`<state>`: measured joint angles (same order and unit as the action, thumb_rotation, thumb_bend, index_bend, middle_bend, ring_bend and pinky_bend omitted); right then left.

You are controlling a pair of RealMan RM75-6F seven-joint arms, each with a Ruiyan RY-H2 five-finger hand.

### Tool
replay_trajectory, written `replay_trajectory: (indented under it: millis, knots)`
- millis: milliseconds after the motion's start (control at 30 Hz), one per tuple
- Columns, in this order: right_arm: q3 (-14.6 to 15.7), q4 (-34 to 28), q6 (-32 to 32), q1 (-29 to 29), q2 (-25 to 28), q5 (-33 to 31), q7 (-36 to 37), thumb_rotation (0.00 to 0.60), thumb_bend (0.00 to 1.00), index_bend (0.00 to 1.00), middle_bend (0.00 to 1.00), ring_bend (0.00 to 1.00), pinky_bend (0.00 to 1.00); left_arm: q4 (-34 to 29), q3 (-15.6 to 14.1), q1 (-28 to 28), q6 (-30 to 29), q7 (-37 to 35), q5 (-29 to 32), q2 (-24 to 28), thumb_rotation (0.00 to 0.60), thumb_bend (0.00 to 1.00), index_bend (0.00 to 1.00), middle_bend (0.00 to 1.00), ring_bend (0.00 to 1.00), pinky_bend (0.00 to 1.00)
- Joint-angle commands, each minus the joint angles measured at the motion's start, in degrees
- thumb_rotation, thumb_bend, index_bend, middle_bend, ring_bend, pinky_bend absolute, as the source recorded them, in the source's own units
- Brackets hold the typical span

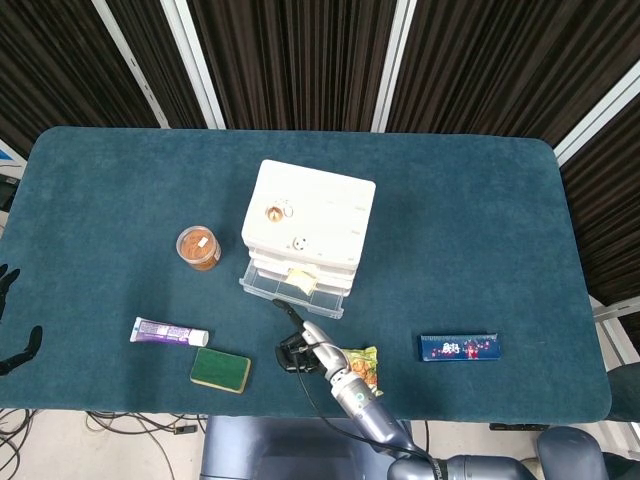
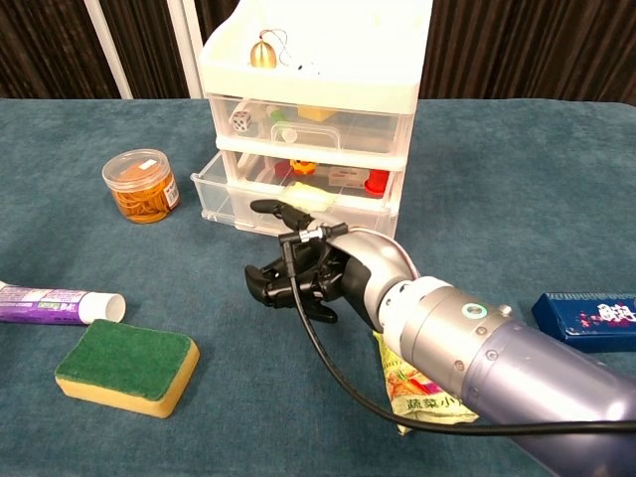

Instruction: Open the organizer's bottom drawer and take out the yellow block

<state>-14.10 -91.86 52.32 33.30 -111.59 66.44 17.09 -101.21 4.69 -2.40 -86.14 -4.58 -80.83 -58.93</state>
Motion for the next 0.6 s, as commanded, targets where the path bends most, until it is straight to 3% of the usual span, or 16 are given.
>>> replay_trajectory:
  millis: [33,267,600]
  knots:
    - [-0.1,-1.9,1.2,-0.2,1.1,0.4,-2.0,0.6,0.6,0.0,0.85,0.91,0.95,0.0,0.0,0.0,0.0,0.0,0.0,0.0,0.6,0.4,0.03,0.0,0.0,0.0]
    - [-0.7,-5.2,4.8,0.3,2.3,-1.4,-11.5,0.6,0.59,0.0,0.86,0.91,0.96,-0.1,0.0,0.0,0.0,0.0,0.0,0.1,0.6,0.4,0.03,0.0,0.0,0.0]
    - [-2.8,-9.8,7.7,2.4,3.1,-10.4,-25.3,0.6,0.59,0.02,0.87,0.92,0.96,-0.2,-0.1,0.0,0.3,-0.1,0.1,0.2,0.6,0.4,0.03,0.0,0.0,0.0]
